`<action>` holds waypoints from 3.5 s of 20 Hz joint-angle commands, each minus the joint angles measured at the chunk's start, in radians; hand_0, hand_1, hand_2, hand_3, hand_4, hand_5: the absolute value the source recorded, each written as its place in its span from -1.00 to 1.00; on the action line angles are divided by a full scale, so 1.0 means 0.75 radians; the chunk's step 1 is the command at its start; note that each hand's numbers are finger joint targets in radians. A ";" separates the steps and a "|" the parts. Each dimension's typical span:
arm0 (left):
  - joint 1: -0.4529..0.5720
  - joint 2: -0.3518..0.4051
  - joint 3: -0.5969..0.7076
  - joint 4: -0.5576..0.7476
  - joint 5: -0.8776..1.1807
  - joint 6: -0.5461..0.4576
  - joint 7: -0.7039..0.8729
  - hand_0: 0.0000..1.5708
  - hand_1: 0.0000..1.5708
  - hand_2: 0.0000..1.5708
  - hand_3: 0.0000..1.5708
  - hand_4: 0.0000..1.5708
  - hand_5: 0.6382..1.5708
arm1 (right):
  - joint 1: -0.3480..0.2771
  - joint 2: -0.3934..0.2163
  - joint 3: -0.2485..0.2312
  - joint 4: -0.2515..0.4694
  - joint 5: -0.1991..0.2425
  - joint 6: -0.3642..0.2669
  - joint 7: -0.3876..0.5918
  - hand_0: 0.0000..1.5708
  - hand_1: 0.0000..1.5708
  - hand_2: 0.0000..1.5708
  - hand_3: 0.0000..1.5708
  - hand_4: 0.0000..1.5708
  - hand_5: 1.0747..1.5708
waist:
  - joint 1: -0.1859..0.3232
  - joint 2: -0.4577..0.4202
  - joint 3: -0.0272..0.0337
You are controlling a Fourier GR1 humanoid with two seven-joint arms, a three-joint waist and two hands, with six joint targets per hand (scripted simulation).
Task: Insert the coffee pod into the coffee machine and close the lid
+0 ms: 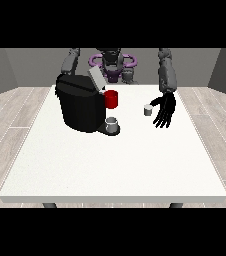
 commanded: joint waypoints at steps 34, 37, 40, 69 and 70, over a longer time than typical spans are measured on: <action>-0.119 -0.234 -0.066 0.045 -0.166 -0.012 -0.104 0.93 0.93 0.87 0.71 -0.25 1.00 | -0.039 -0.050 -0.127 0.369 -0.073 0.004 -0.057 -1.00 -1.00 -1.00 -1.00 -0.64 1.00 | 0.122 -0.260 -0.0150; -0.153 -0.198 -0.006 0.106 -0.143 -0.003 -0.154 0.79 0.79 0.75 0.63 -0.23 1.00 | 0.030 0.009 -0.030 0.286 -0.020 -0.008 -0.090 -1.00 -1.00 -1.00 -1.00 -0.65 1.00 | 0.033 -0.229 -0.0158; -0.145 -0.280 -0.017 0.055 -0.129 -0.027 -0.055 0.81 0.81 0.79 0.70 -0.27 1.00 | 0.096 -0.023 -0.022 0.330 -0.018 0.040 -0.066 -1.00 -1.00 -1.00 -1.00 -0.67 1.00 | 0.053 -0.344 -0.0155; -0.496 -0.292 0.151 -0.095 -0.025 -0.142 0.280 0.80 0.80 0.85 0.74 -0.18 1.00 | -0.091 -0.164 -0.128 0.411 -0.133 0.197 -0.142 -1.00 -1.00 -1.00 -1.00 -0.85 1.00 | -0.037 -0.187 -0.0154; -0.521 -0.254 0.160 -0.100 -0.024 -0.156 0.266 0.85 0.85 0.87 0.73 -0.17 1.00 | -0.053 -0.111 -0.085 0.430 -0.085 0.181 -0.265 -1.00 -1.00 -1.00 -1.00 -0.83 1.00 | -0.028 -0.146 -0.0151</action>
